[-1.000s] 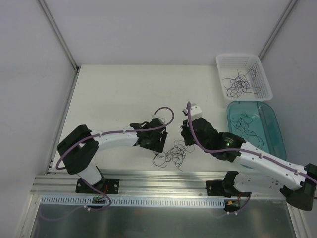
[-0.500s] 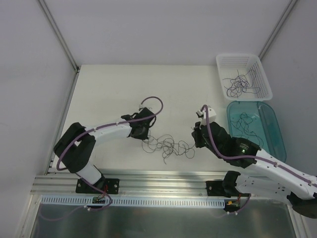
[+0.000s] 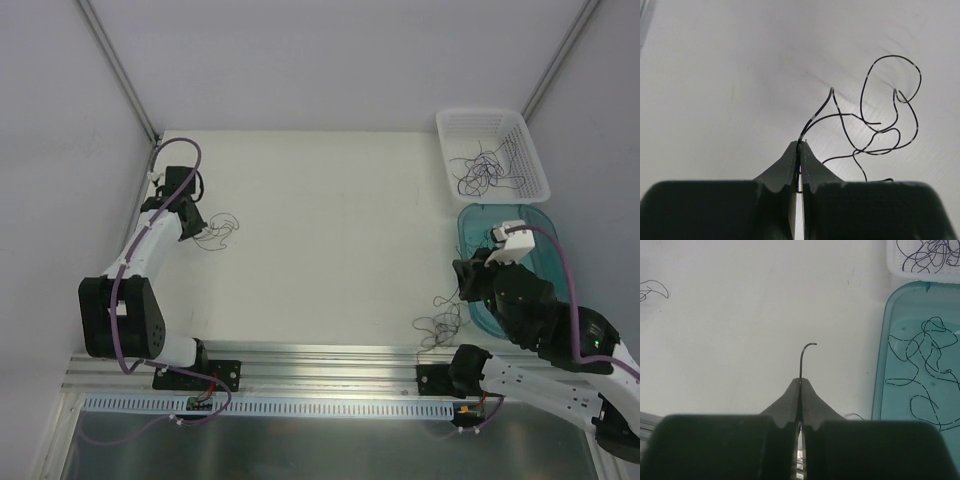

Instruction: Untangle the cables

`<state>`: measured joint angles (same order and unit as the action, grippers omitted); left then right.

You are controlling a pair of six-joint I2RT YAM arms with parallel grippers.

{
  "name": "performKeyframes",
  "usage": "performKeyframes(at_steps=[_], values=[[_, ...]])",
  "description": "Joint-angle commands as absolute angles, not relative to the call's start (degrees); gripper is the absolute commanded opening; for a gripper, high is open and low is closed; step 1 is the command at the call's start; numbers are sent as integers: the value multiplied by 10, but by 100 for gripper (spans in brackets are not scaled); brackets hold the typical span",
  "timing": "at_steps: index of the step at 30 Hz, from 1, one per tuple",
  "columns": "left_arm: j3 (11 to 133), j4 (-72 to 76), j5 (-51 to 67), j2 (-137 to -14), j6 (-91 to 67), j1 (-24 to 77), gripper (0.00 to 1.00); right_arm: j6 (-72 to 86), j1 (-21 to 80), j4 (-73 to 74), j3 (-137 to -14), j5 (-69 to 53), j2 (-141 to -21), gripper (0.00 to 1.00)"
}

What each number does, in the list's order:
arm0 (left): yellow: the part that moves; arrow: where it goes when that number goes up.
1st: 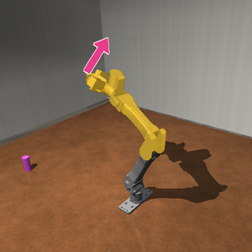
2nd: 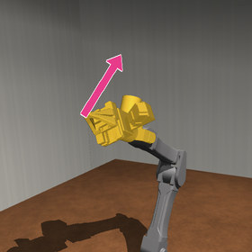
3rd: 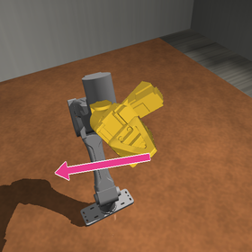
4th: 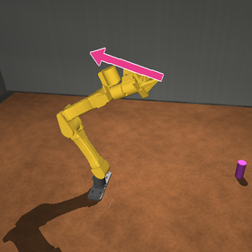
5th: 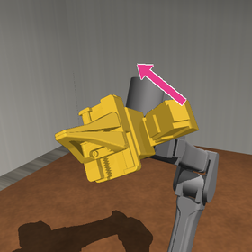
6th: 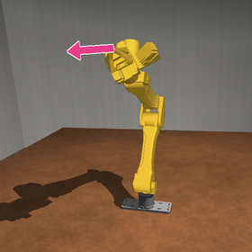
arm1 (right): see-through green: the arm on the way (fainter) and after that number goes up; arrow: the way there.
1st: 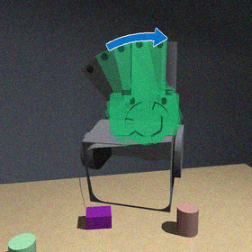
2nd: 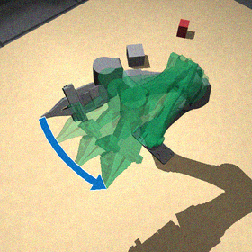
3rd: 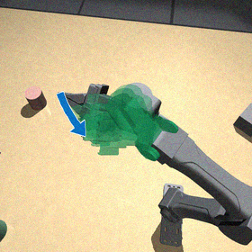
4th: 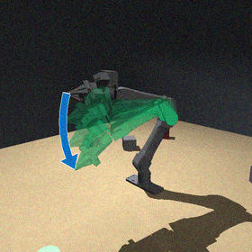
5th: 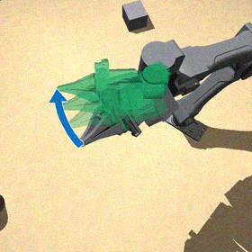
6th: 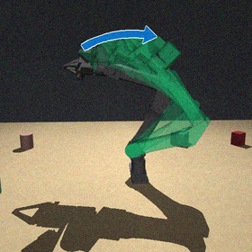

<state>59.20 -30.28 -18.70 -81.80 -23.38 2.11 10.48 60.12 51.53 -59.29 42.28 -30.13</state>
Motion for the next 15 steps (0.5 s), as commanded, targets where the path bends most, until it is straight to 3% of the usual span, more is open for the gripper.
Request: performKeyframes(at_steps=[1, 7, 15], values=[[614, -325, -165, -810, -195, -41, 0, 103, 599, 541, -615, 443, -280, 1], [581, -296, -15, -799, -180, -38, 0, 87, 599, 498, -615, 390, -340, 1], [503, -237, 193, -692, -137, -2, 0, 48, 578, 362, -635, 311, -483, 1]])
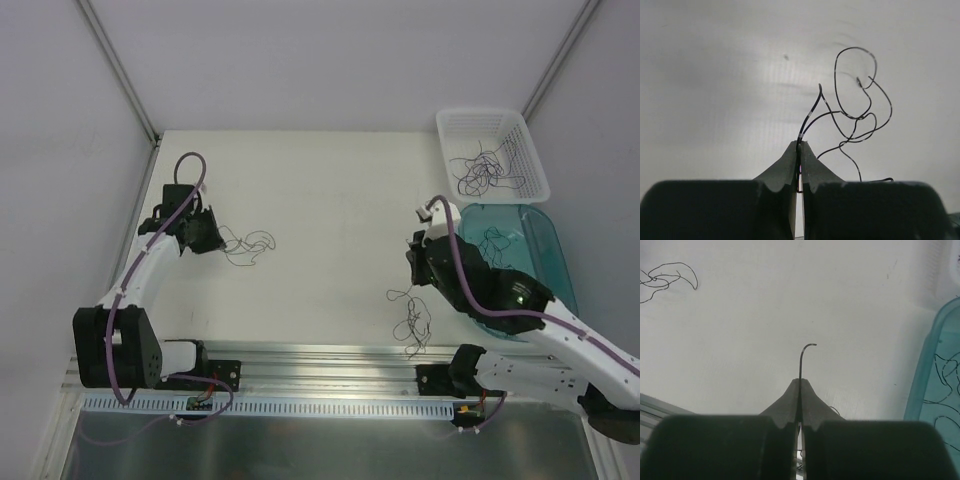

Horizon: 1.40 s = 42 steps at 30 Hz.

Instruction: Untangle the cables

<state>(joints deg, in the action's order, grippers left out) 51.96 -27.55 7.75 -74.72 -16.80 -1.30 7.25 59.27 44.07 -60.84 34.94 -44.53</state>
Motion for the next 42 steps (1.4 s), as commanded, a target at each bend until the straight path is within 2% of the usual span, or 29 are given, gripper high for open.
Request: performKeyframes(at_steps=[1, 5, 7, 8, 10, 11, 14, 19, 27, 35, 36, 39, 40, 42], values=[[481, -214, 212, -668, -135, -2, 0, 47, 570, 335, -637, 284, -496, 1], [444, -184, 300, -628, -121, 36, 1, 62, 505, 277, -628, 208, -567, 2], [437, -181, 319, -612, -113, 64, 2, 75, 485, 256, -614, 168, -614, 11], [436, -180, 323, -608, -106, 73, 2, 83, 469, 252, -609, 151, -630, 19], [433, -178, 324, -597, -98, 92, 3, 89, 460, 251, -605, 115, -663, 29], [434, -177, 324, -593, -96, 93, 3, 92, 460, 251, -602, 107, -684, 41], [431, -172, 324, -585, -98, 95, 3, 106, 467, 230, -583, 78, -696, 52], [429, -162, 358, -581, -103, 95, 3, 109, 477, 135, -550, 5, -707, 55], [420, -154, 364, -565, -105, 96, 3, 164, 475, -42, -504, -30, -787, 54], [418, -150, 369, -565, -105, 95, 2, 178, 475, -124, -512, -46, -856, 48], [418, -150, 369, -564, -105, 96, 2, 178, 475, -132, -512, -46, -860, 45], [417, -149, 362, -563, -105, 95, 2, 175, 470, -127, -511, -33, -864, 23], [417, -150, 356, -563, -105, 96, 2, 171, 469, -120, -506, -26, -859, 11], [415, -150, 343, -561, -105, 96, 5, 149, 465, -79, -504, 15, -828, 1]])
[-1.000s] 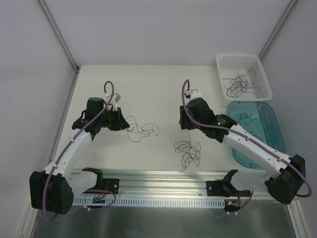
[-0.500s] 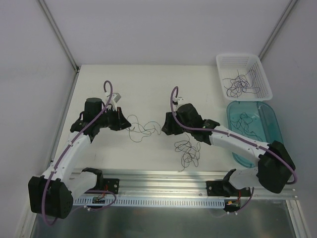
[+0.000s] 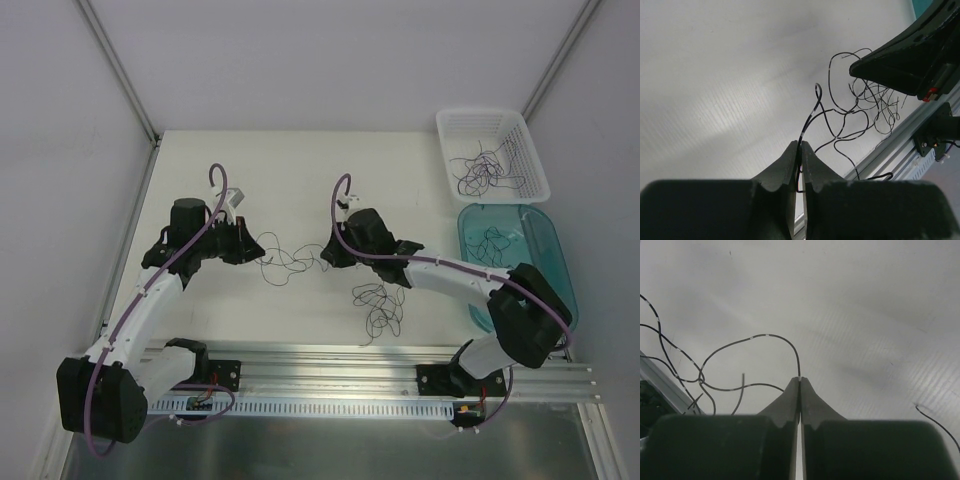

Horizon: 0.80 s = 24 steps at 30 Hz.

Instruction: Untangle the cables

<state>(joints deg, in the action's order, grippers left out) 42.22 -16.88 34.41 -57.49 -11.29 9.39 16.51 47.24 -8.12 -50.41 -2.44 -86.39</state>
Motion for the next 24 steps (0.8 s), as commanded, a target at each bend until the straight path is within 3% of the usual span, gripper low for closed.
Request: performKeyframes(at_steps=[1, 8, 12, 18, 24], values=[[413, -150, 322, -560, -108, 95, 6, 140, 463, -60, -505, 29, -814, 1], [411, -164, 245, -555, -107, 95, 6, 45, 447, 190, -575, 232, -672, 1], [410, -168, 206, -551, -112, 94, 6, 26, 430, 254, -603, 294, -619, 1], [411, -199, 85, -553, -140, 88, 8, 21, 426, 272, -615, 315, -531, 1], [420, -225, 52, -571, -172, 59, 20, 7, 424, 298, -641, 324, -497, 1]])
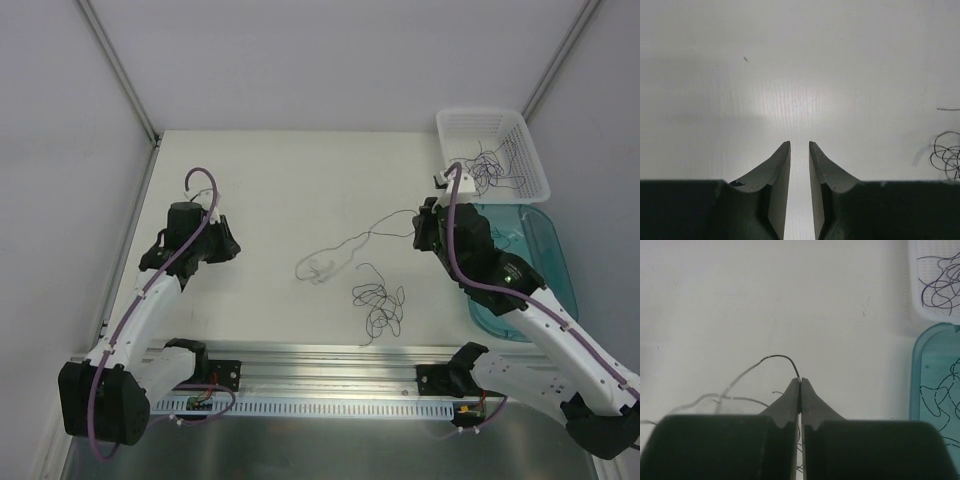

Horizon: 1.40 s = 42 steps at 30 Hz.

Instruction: Untangle the cables

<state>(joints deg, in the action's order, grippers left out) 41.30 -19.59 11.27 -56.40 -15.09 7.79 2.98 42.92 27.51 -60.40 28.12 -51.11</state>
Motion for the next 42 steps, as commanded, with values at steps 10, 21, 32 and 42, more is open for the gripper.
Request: performKeyframes(at_steps=[10, 21, 32, 42], values=[[430, -206, 163, -583, -161, 32, 52, 4, 435, 269, -674, 142, -561, 1], [395, -20, 380, -463, -204, 166, 99, -46, 460, 289, -788, -15, -583, 1], [401, 102, 274, -479, -190, 392, 99, -15, 476, 243, -818, -81, -594, 1], [392, 175, 142, -548, -192, 531, 87, -1, 497, 233, -801, -54, -592, 1]])
